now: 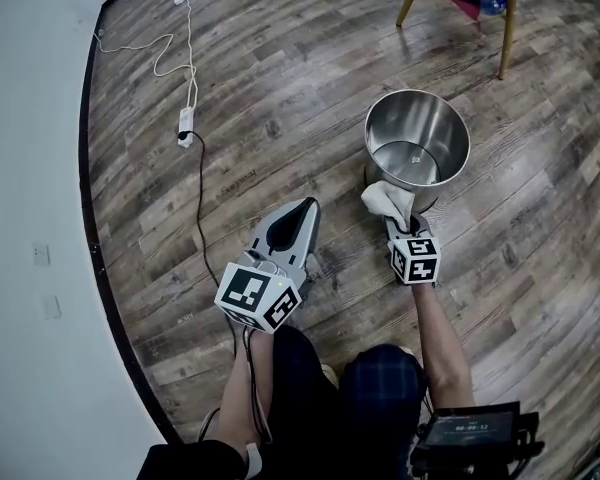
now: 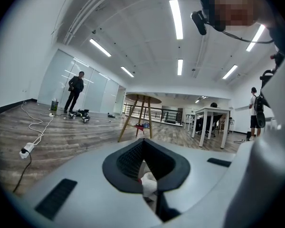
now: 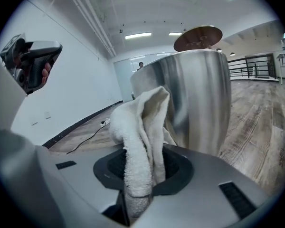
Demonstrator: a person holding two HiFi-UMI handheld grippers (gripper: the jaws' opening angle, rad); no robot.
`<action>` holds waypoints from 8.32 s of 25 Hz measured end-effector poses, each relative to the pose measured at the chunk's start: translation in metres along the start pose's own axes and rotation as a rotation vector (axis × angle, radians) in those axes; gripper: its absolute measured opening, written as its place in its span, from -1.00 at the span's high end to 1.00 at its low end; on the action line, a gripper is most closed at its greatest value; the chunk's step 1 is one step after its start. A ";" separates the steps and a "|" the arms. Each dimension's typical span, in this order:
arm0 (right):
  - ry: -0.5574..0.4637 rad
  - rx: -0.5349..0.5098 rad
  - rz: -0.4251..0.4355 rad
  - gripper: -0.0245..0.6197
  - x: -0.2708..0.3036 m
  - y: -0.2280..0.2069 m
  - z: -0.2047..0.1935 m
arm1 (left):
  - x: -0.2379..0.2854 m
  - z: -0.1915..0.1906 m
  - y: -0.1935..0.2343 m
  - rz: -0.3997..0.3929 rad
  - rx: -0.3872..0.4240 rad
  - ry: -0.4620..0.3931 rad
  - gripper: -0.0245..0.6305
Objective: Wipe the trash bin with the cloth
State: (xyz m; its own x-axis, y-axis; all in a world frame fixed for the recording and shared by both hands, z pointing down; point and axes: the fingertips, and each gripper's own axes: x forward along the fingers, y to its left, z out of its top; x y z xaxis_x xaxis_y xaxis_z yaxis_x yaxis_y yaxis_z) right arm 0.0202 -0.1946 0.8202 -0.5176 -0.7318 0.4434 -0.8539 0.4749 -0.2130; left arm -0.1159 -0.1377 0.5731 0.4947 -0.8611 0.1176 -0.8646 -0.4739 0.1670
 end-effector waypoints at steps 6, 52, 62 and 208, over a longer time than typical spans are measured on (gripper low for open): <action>-0.016 0.016 -0.044 0.63 -0.019 -0.027 0.000 | 0.011 -0.011 0.001 -0.005 -0.005 0.031 0.93; -0.142 0.096 -0.031 0.63 -0.084 -0.025 -0.014 | -0.009 0.002 0.025 0.040 -0.026 -0.009 0.93; -0.044 0.043 0.122 0.63 -0.015 0.041 -0.037 | -0.017 0.006 0.030 0.056 -0.004 -0.010 0.93; -0.040 0.006 -0.104 0.63 -0.064 -0.086 -0.027 | -0.012 -0.003 0.040 0.083 0.035 0.019 0.93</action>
State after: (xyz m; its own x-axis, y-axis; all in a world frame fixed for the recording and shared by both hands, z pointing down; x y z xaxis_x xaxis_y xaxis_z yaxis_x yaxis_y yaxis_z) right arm 0.1285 -0.1752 0.8335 -0.4280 -0.7958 0.4284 -0.9033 0.3925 -0.1732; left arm -0.1561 -0.1456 0.5814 0.4227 -0.8940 0.1483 -0.9049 -0.4077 0.1221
